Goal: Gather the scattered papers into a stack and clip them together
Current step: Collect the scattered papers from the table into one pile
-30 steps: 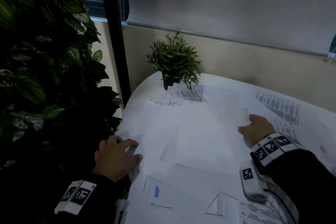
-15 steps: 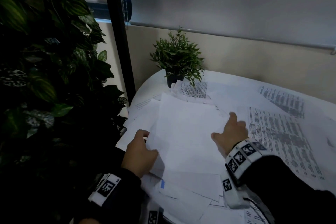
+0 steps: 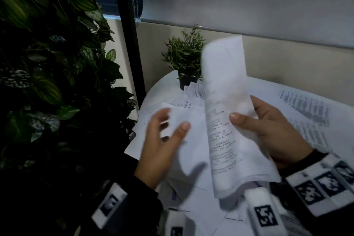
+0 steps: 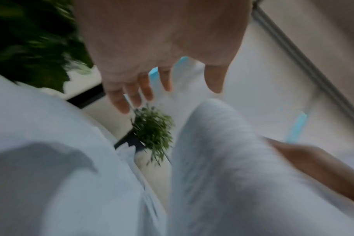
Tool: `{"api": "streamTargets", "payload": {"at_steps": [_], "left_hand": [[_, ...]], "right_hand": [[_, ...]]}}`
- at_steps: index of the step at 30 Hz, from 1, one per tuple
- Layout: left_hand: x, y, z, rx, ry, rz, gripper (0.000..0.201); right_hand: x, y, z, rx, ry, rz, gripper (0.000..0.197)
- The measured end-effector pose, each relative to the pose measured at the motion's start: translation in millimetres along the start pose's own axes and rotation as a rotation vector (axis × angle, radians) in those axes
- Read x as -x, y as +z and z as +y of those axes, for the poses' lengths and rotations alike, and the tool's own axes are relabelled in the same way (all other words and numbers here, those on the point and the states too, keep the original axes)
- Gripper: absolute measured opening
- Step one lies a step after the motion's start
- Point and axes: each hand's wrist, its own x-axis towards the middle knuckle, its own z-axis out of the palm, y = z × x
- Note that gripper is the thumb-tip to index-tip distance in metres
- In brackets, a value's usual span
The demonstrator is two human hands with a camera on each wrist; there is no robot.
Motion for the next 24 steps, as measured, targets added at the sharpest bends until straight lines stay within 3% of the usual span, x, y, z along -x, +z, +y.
{"api": "streamTargets", "payload": {"at_steps": [1, 3, 4, 6, 8, 10, 13, 15, 16, 19, 22, 24], "left_hand": [[-8, -10, -1, 0.086, -0.1, 0.012, 0.076], [-19, -29, 1, 0.364, -0.271, -0.112, 0.102], [-20, -35, 4, 0.477, -0.289, -0.207, 0.1], [-21, -42, 9, 0.52, -0.25, -0.257, 0.069], [-24, -50, 3, 0.379, -0.229, -0.134, 0.051], [-31, -64, -17, 0.139, -0.209, 0.039, 0.055], [-36, -82, -38, -0.229, -0.269, 0.247, 0.053], [-38, -89, -44, -0.295, -0.298, 0.311, 0.059], [-40, -92, -45, -0.281, -0.321, 0.326, 0.058], [-43, -98, -44, -0.24, -0.412, 0.296, 0.041], [-44, -100, -40, -0.242, -0.441, 0.272, 0.028], [-44, -101, -37, -0.271, -0.42, 0.299, 0.03]], "right_hand": [[0, 2, -8, -0.144, -0.014, -0.101, 0.031], [-9, 6, -14, -0.213, -0.001, -0.205, 0.04], [-17, 8, -9, -0.165, 0.025, -0.2, 0.041], [-35, 12, 11, 0.019, 0.109, -0.159, 0.034], [-56, 11, 37, 0.181, 0.195, -0.105, 0.026], [-75, 7, 60, 0.383, 0.256, -0.049, 0.027], [-98, 0, 85, 1.117, 0.317, -0.087, 0.052], [-105, -4, 99, 1.553, 0.368, -0.193, 0.075], [-107, -5, 103, 1.64, 0.401, -0.225, 0.081], [-111, -9, 107, 1.623, 0.431, -0.191, 0.087], [-109, -10, 103, 1.514, 0.428, -0.154, 0.072], [-108, -14, 96, 1.428, 0.408, -0.086, 0.057]]}}
